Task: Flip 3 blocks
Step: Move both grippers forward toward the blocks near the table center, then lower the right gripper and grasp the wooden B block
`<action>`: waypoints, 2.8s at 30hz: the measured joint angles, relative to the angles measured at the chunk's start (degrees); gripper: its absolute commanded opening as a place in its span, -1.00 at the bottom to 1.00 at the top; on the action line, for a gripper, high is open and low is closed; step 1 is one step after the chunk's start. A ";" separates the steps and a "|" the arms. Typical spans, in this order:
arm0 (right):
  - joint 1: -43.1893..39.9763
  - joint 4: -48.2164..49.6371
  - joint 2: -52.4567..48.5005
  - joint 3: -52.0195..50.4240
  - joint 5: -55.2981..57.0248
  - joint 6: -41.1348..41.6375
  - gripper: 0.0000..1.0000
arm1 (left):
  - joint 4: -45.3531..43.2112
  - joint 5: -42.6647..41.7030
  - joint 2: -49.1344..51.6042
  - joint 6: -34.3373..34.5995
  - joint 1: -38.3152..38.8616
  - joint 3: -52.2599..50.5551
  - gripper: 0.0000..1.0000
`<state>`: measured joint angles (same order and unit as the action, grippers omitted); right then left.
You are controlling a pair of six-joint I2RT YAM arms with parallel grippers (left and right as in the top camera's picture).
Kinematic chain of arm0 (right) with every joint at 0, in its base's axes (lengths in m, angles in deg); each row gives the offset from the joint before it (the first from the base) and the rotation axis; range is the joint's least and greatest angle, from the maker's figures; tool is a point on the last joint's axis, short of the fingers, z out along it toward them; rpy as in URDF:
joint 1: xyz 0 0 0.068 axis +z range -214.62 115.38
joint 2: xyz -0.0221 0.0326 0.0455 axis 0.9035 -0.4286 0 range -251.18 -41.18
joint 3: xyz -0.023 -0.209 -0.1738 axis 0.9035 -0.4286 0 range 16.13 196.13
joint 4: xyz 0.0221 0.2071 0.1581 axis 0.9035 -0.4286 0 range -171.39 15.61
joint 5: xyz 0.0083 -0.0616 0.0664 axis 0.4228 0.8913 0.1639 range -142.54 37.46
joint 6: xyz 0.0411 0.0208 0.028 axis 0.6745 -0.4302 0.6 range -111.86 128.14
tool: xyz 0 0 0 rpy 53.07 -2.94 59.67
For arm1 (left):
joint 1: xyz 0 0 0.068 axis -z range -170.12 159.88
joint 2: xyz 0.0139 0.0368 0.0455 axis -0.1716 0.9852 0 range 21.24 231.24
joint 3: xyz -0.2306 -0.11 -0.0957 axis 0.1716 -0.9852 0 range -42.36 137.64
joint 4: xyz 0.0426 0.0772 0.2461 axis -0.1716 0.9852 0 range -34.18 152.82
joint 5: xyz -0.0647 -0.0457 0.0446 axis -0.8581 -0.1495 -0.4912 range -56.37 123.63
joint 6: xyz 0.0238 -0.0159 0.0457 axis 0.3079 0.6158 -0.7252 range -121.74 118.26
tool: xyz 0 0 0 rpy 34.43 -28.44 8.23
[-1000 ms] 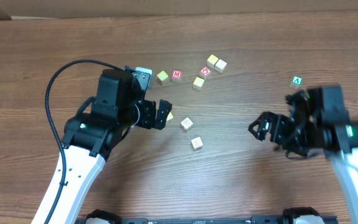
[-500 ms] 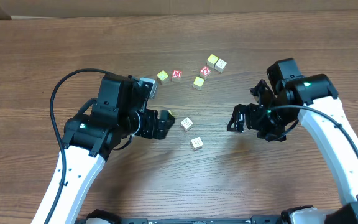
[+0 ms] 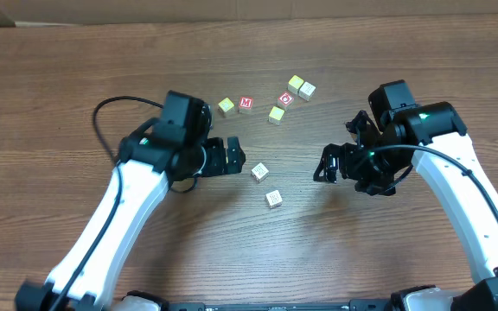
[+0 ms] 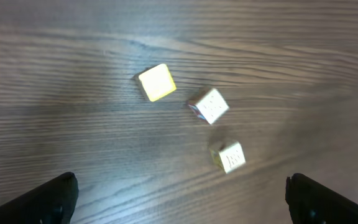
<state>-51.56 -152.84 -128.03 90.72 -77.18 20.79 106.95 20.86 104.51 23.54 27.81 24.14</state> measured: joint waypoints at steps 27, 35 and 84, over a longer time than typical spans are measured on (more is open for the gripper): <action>25.62 29.53 -8.81 -12.96 17.64 2.29 0.72 | 10.01 2.99 13.79 4.81 -8.41 12.79 0.99; 26.84 32.94 -16.74 -12.96 17.86 2.23 0.41 | 10.58 2.95 13.79 4.81 -8.66 12.79 1.00; 26.84 32.48 -17.59 -9.33 18.23 -0.52 -0.53 | 11.91 2.95 13.79 4.79 -8.66 12.79 1.00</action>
<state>-24.72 -120.36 -145.62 81.39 -58.96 20.26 118.86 23.81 118.30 28.32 19.16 36.93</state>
